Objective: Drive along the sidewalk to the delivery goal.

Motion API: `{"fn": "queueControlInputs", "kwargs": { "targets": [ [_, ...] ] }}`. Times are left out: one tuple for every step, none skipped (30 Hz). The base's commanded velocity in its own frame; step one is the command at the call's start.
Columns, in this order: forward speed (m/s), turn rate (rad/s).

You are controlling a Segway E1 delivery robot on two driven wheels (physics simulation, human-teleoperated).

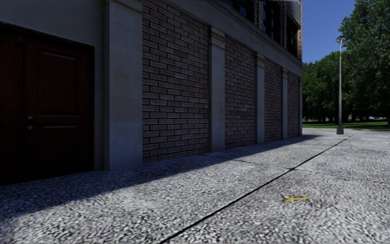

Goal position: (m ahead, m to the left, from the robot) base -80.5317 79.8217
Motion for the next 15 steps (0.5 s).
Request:
{"fn": "queueControlInputs", "kwargs": {
  "targets": [
    [0.00, 0.57],
    [0.00, 0.57],
    [0.00, 0.57],
    [0.00, 0.57],
    [0.00, 0.57],
    [0.00, 0.57],
    [0.00, 0.57],
    [0.00, 0.57],
    [0.00, 0.61],
    [0.00, 0.61],
    [0.00, 0.66],
    [0.00, 0.76],
    [0.00, 0.76],
    [0.00, 0.82],
    [0.00, 0.85]
  ]
}}
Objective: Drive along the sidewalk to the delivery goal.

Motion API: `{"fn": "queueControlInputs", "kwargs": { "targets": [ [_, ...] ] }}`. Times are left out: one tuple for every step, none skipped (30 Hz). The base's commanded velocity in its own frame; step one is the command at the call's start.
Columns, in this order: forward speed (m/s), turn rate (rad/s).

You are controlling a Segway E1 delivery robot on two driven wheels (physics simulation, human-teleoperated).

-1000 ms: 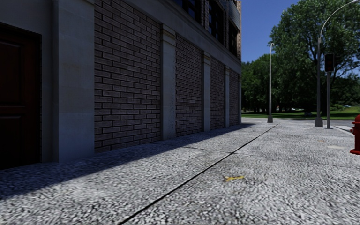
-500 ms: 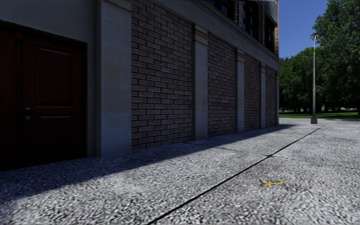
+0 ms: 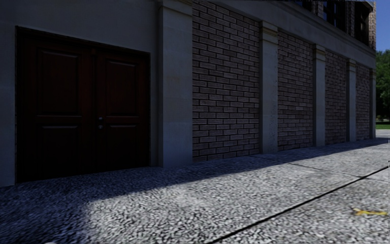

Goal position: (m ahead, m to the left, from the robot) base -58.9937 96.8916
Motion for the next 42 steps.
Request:
{"fn": "queueControlInputs", "kwargs": {
  "targets": [
    [0.00, 0.85],
    [0.00, 0.85],
    [0.00, 0.86],
    [0.00, 0.86],
    [0.00, 0.87],
    [0.00, 0.87],
    [0.00, 0.87],
    [0.00, 0.87],
    [0.00, 0.87],
    [0.00, 0.87],
    [0.00, 0.87],
    [0.00, 0.87],
    [0.00, 0.87],
    [0.00, 0.87],
    [0.00, 0.87],
    [0.00, 0.87],
    [0.00, 0.87],
    [0.00, 0.87],
    [0.00, 0.87],
    [0.00, 0.87],
    [0.00, 0.87],
    [0.00, 0.87],
    [0.00, 0.87],
    [0.00, 0.87],
    [0.00, 0.87],
    [0.00, 0.87],
    [0.00, 0.87],
    [0.00, 0.87],
    [0.00, 0.87],
    [0.00, 0.87],
    [0.00, 0.87],
    [0.00, 0.87],
    [0.00, 0.87],
    [0.00, 0.87],
    [0.00, 0.87],
    [0.00, 0.87],
    [0.00, 0.87],
    [0.00, 0.87],
    [0.00, 0.87],
    [0.00, 0.87],
    [0.00, 0.87],
    [0.00, 0.87]
  ]
}}
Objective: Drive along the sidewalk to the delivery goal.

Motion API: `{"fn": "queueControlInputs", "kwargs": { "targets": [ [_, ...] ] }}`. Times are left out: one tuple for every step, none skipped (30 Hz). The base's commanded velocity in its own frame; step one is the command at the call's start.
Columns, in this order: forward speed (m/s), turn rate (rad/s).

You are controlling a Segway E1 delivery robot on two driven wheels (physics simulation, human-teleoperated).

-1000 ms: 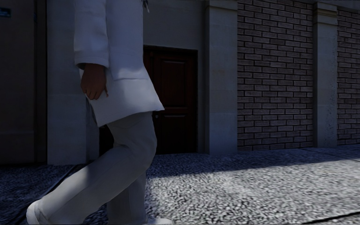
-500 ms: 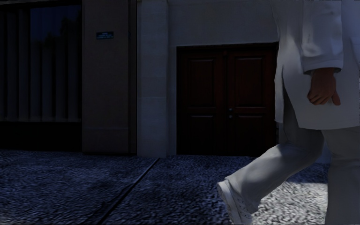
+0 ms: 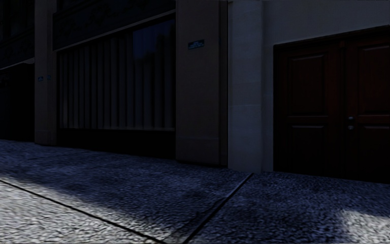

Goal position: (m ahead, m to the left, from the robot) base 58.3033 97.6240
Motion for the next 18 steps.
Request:
{"fn": "queueControlInputs", "kwargs": {
  "targets": [
    [0.00, 0.87],
    [0.00, 0.87],
    [0.00, 0.87],
    [0.00, 0.87],
    [0.00, 0.87],
    [0.00, 0.87],
    [0.00, 0.87],
    [0.00, 0.87],
    [0.00, 0.87],
    [0.04, 0.87],
    [0.32, 0.87],
    [0.78, 0.87],
    [0.78, 0.87],
    [1.06, 0.85],
    [1.29, 0.82],
    [1.53, 0.78],
    [1.53, 0.78],
    [1.68, 0.74]
  ]
}}
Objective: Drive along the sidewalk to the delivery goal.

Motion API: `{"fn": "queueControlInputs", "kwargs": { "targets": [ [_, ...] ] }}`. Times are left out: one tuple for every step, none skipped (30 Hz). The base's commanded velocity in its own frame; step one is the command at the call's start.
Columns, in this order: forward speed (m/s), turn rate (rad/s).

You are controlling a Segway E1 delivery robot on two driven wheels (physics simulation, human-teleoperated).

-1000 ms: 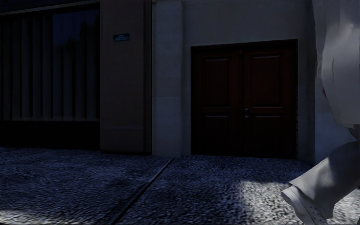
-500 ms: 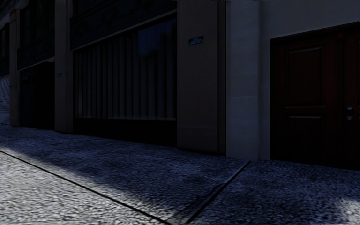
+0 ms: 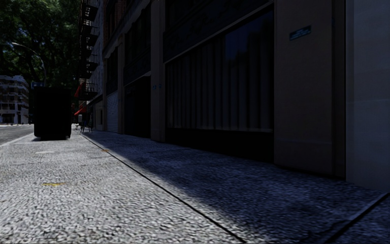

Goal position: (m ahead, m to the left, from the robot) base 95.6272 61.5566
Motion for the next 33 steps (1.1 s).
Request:
{"fn": "queueControlInputs", "kwargs": {
  "targets": [
    [1.76, 0.70],
    [1.79, 0.67],
    [1.79, 0.67],
    [1.81, 0.65],
    [2.00, 0.60],
    [2.00, 0.60],
    [2.00, 0.13],
    [2.00, 0.00],
    [2.00, 0.00],
    [2.00, 0.00],
    [2.00, 0.00],
    [2.00, 0.00],
    [2.00, 0.00],
    [2.00, 0.00],
    [2.00, 0.00],
    [2.00, 0.00],
    [2.00, 0.00],
    [2.00, 0.00],
    [2.00, 0.00],
    [2.00, 0.00],
    [2.00, 0.00],
    [2.00, 0.00],
    [2.00, 0.00],
    [2.00, 0.00],
    [2.00, 0.00],
    [2.00, 0.06],
    [2.00, 0.13],
    [2.00, 0.19],
    [2.00, 0.19],
    [2.00, 0.21],
    [2.00, 0.23],
    [2.00, 0.26],
    [2.00, 0.26]
  ]
}}
